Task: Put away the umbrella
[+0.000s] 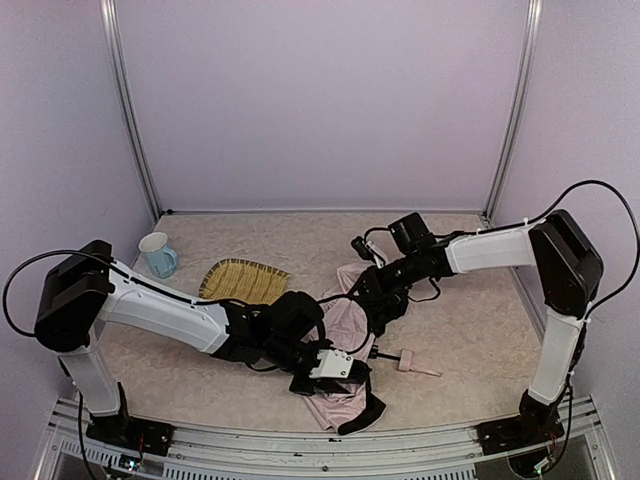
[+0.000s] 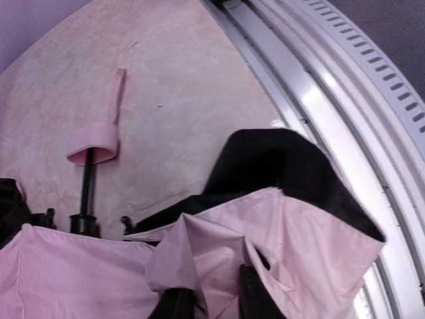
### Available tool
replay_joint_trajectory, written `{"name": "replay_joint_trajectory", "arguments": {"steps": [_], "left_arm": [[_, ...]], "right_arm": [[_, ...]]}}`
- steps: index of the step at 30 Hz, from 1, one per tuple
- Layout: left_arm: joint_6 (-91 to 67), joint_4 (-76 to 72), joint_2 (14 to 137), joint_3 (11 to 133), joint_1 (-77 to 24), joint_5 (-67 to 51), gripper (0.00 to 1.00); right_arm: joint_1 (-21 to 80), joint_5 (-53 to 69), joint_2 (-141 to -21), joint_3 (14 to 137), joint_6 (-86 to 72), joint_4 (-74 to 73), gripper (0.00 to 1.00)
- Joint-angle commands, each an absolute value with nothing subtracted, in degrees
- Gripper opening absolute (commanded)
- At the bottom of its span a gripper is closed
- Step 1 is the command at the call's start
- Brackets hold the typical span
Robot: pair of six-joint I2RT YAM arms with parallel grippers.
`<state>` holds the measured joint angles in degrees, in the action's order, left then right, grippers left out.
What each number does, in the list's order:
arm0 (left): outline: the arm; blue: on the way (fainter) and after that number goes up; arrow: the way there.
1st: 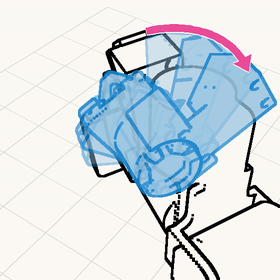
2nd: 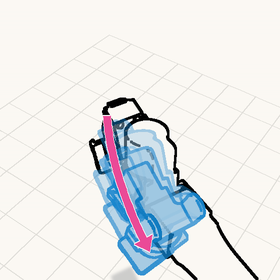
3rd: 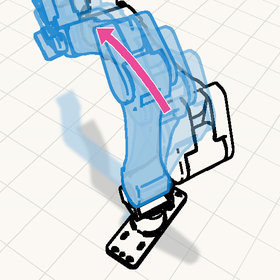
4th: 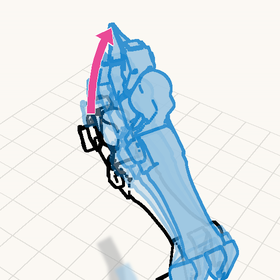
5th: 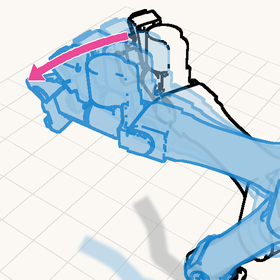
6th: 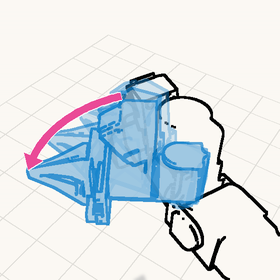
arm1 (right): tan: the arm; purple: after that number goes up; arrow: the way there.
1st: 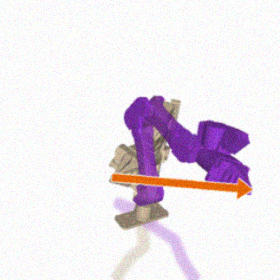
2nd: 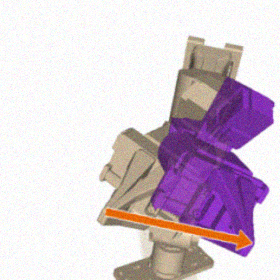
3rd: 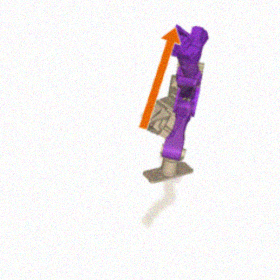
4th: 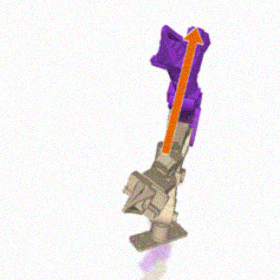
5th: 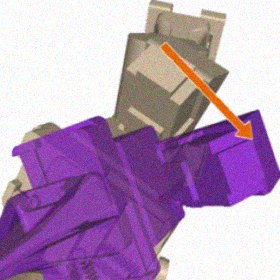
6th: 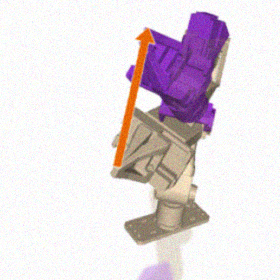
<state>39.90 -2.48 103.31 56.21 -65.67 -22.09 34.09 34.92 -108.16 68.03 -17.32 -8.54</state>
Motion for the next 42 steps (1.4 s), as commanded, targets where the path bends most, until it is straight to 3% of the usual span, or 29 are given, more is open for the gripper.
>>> {"name": "replay_joint_trajectory", "arguments": {"steps": [1,5,11,19,30,35,42], "left_arm": [[38.9,1.7,101.3,52.5,-68.0,-29.5,0.31],[38.1,2.4,100.6,51.0,-67.9,-29.1,0.42],[36.2,3.9,103.0,50.4,-67.9,-26.2,0.46],[32.8,0.6,92.6,47.2,-67.2,-27.2,0.63],[27.5,-4.0,77.4,41.7,-58.4,-32.9,0.67],[26.3,-7.7,73.3,38.6,-56.2,-31.6,0.67],[22.1,-11.3,71.5,37.2,-54.8,-31.0,0.66]], "right_arm": [[34.2,31.2,-107.6,64.9,-19.5,-1.1,0.19],[36.1,27.7,-105.2,64.7,-16.4,-7.1,0.36],[36.2,18.7,-95.5,65.6,-8.1,-23.4,0.56],[36.6,13.6,-88.5,60.9,-3.1,-42.9,0.53],[46.9,13.4,-97.6,57.8,2.4,-35.3,0.53],[47.3,7.5,-101.3,56.6,4.3,-32.2,0.45],[47.3,5.1,-101.8,56.3,8.2,-29.2,0.08]]}}
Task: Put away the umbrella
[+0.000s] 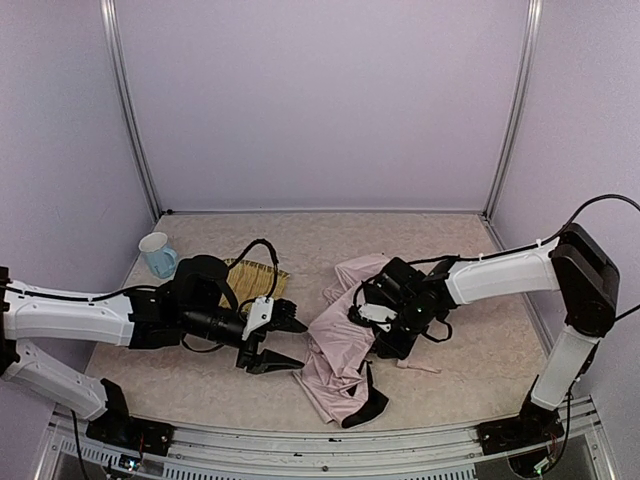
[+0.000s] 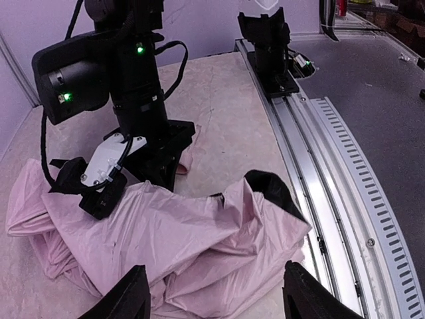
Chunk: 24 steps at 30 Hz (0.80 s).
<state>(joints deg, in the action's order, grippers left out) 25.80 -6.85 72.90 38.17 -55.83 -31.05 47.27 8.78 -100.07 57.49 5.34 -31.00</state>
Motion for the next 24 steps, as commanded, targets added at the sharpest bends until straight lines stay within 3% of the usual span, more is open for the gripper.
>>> {"name": "replay_joint_trajectory", "arguments": {"steps": [1,4,8,17,21,24], "left_arm": [[21.0,-12.5,71.4,37.1,-54.5,-30.7,0.65],[17.2,-16.9,71.4,36.2,-54.0,-26.8,0.66],[6.7,-26.1,73.9,35.1,-50.8,-18.8,0.76],[2.0,-29.2,83.7,45.9,-45.7,-24.2,0.92],[1.4,-31.9,86.0,49.6,-44.0,-25.1,0.93],[4.5,-31.1,88.7,52.2,-43.6,-24.8,0.93]], "right_arm": [[47.3,4.8,-101.2,56.2,8.9,-28.9,0.03],[47.3,2.5,-98.2,56.2,11.0,-27.5,0.0],[47.4,-3.1,-91.8,56.7,14.6,-23.2,0.0],[47.5,-15.6,-82.0,59.7,29.2,-15.6,0.0],[47.5,-21.0,-81.6,63.4,36.0,-14.8,0.0],[47.5,-17.7,-81.3,68.9,37.8,-17.1,0.0]]}}
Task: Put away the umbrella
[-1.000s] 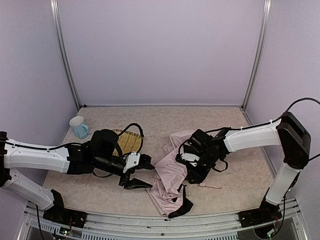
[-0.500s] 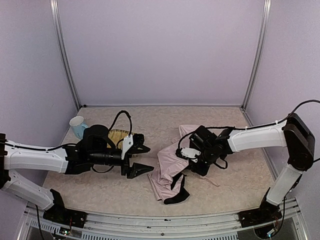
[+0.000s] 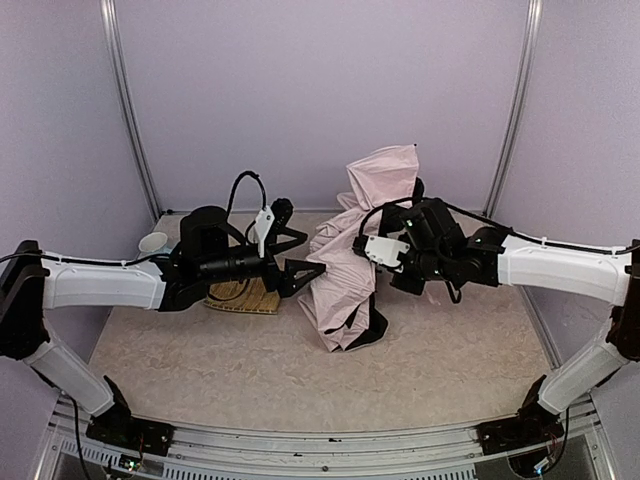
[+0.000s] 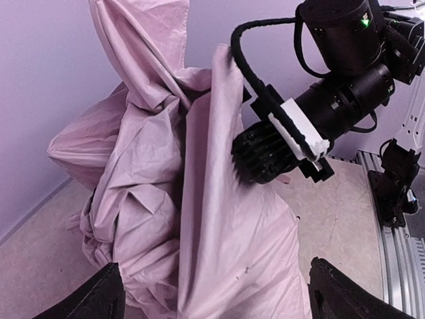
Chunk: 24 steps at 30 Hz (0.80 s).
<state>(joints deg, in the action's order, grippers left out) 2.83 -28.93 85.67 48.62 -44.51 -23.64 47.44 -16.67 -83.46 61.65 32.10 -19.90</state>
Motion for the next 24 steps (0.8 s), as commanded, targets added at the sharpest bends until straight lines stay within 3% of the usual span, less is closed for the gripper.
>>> {"name": "replay_joint_trajectory", "arguments": {"steps": [1,4,12,18,24], "left_arm": [[5.8,-31.2,89.8,52.2,-43.6,-24.3,0.93],[9.5,-33.2,92.4,50.3,-43.4,-24.3,0.96],[13.1,-52.8,97.7,45.1,-43.3,-19.0,0.99],[15.5,-58.6,100.3,44.8,-43.2,-17.7,0.99],[17.3,-57.9,98.4,45.6,-41.7,-16.5,0.99]], "right_arm": [[47.5,-14.4,-81.0,70.8,37.6,-18.6,0.0],[47.5,-5.7,-79.7,75.3,36.7,-22.1,0.0],[47.2,0.5,-78.8,78.3,35.4,-25.3,0.0],[43.2,-4.1,-80.4,78.0,32.7,-23.6,0.0],[31.6,-12.6,-85.1,79.2,32.0,-12.7,0.0]]}}
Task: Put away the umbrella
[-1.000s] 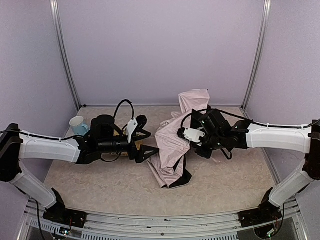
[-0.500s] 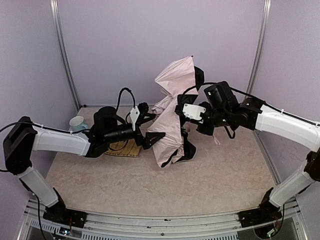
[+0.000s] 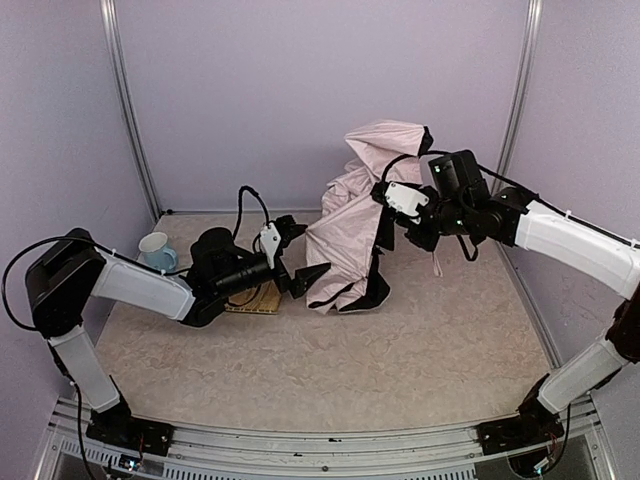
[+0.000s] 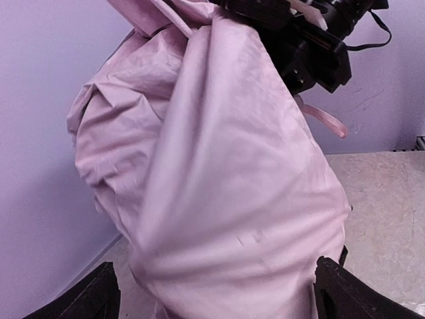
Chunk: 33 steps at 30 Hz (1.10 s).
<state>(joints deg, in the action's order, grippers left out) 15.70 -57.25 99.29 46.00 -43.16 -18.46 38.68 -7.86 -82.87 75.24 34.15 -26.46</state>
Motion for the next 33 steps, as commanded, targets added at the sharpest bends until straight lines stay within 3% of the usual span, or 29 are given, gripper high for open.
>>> {"name": "replay_joint_trajectory", "arguments": {"steps": [1,6,11,14,20,26,33], "left_arm": [[17.2,-57.3,97.4,45.5,-41.3,-17.4,0.99],[17.3,-54.2,93.2,44.4,-40.5,-19.8,0.99],[17.9,-54.4,90.6,41.0,-40.4,-17.5,0.99],[17.4,-56.1,89.9,38.6,-40.4,-15.2,0.99],[14.6,-57.8,89.9,35.8,-40.3,-13.7,0.99],[15.0,-53.3,85.4,32.3,-40.4,-14.7,0.99],[18.8,-39.4,77.5,31.0,-40.9,-21.4,0.97]], "right_arm": [[29.1,-13.5,-86.5,80.7,32.3,-11.1,0.0],[20.5,-21.9,-95.2,91.9,37.9,-2.2,0.0],[20.5,-29.9,-99.9,96.6,50.1,10.4,0.0],[23.0,-30.4,-99.0,90.2,54.1,16.4,0.0],[32.6,-27.6,-96.8,65.4,52.0,17.8,0.0],[40.7,-10.2,-97.9,57.0,33.9,-2.9,0.0],[45.2,15.9,-97.1,54.9,26.0,-21.5,0.0]]}}
